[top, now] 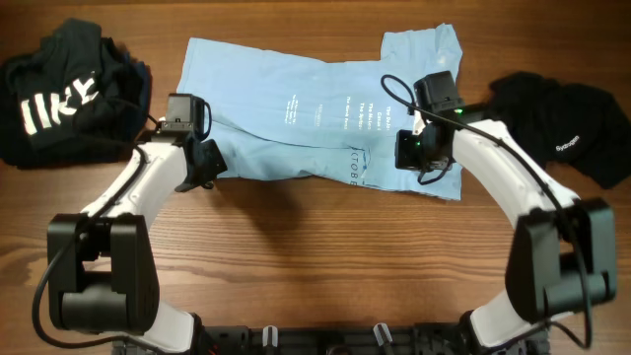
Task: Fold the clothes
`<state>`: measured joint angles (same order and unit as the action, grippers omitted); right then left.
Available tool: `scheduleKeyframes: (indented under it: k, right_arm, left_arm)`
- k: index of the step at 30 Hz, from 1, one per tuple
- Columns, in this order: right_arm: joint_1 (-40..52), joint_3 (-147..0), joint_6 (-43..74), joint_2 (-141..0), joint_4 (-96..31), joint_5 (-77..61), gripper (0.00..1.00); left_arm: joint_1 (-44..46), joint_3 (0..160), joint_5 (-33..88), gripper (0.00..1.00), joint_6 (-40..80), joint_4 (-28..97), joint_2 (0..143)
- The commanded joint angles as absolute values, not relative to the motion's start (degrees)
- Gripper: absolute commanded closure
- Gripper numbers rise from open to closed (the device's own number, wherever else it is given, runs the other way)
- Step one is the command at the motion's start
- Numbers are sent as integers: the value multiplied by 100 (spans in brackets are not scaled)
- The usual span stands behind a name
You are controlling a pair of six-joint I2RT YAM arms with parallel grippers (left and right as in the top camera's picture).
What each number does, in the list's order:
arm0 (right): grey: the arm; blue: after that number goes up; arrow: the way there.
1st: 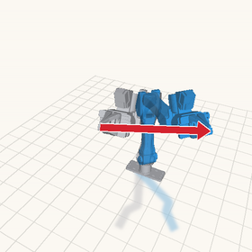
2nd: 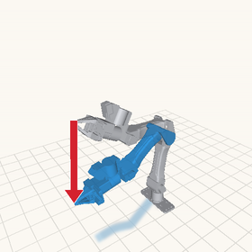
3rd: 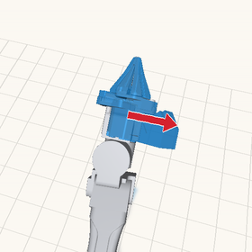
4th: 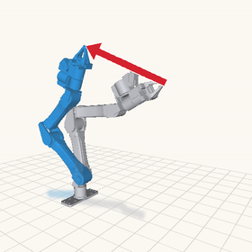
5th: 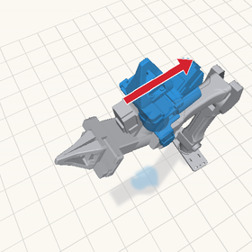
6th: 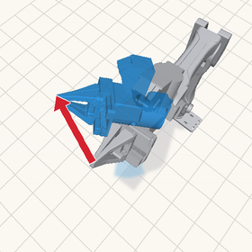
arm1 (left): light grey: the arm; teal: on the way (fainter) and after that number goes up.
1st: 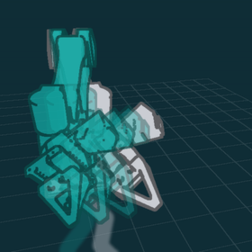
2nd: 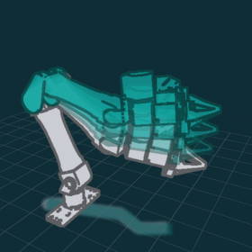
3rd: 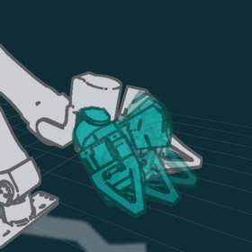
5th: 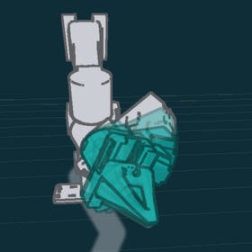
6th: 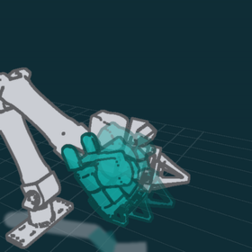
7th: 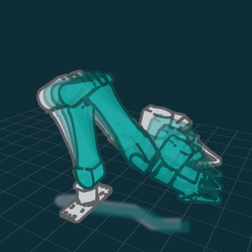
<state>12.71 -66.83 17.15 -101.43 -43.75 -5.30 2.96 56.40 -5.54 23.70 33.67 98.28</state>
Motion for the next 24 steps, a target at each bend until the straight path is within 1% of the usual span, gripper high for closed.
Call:
scheduleKeyframes:
  k: [1, 8, 15, 19, 24]
  right_arm:
    - [1291, -6639, 1824, -10477, -4219, -449, 96]
    - [1291, -6639, 1868, -10847, -4112, -447, 96]
    - [1291, -6628, 1951, -11109, -4101, -447, 96]
    - [1291, -6624, 1951, -11133, -4309, -451, 96]
    - [1291, -6624, 1951, -11133, -4845, -672, 96]
  left_arm:
    - [311, 5607, -847, 96, 2488, 2985, 9850]
    - [311, 5607, -891, 96, 2477, 2571, 9961]
    - [311, 5607, -906, 96, 2445, 2357, 10442]
    - [311, 5607, -840, 96, 2447, 2534, 10779]
    - [311, 5610, -838, 96, 2539, 3153, 10868]
